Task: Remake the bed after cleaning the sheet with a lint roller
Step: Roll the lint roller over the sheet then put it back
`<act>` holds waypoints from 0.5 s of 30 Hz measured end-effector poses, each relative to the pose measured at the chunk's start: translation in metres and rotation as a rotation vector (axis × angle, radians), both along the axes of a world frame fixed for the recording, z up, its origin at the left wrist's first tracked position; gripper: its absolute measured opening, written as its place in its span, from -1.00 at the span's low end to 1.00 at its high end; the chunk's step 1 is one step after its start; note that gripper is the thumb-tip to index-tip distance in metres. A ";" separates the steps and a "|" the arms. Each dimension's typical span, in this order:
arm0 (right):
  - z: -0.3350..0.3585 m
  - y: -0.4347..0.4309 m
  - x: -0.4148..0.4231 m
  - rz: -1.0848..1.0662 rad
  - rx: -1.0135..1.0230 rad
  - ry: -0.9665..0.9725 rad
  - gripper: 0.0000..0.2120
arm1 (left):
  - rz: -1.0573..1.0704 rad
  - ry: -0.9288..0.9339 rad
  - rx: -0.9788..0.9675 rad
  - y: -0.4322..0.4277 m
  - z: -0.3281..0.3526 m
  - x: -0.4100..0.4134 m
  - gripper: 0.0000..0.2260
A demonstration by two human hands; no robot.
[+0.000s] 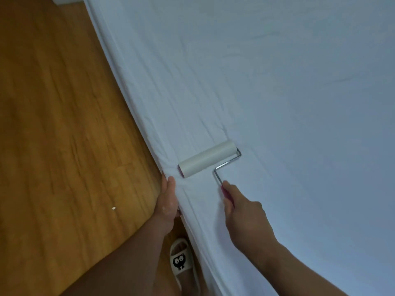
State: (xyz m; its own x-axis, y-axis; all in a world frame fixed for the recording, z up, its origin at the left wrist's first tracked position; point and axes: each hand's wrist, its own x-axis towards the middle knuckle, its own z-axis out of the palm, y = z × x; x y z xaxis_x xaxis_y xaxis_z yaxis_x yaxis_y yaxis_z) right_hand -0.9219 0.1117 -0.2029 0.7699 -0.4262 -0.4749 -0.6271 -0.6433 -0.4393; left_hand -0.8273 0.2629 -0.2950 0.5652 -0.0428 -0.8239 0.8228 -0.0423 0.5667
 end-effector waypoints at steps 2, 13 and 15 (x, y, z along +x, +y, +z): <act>0.006 -0.002 -0.038 -0.008 0.005 0.055 -0.62 | -0.025 0.015 -0.016 0.000 0.003 -0.024 -0.59; 0.037 -0.014 -0.242 0.008 0.011 0.240 -0.57 | -0.173 0.080 0.142 -0.015 -0.006 -0.165 -0.21; 0.040 -0.016 -0.277 0.027 0.018 0.268 -0.53 | -0.207 0.096 0.141 -0.023 0.018 -0.188 -0.35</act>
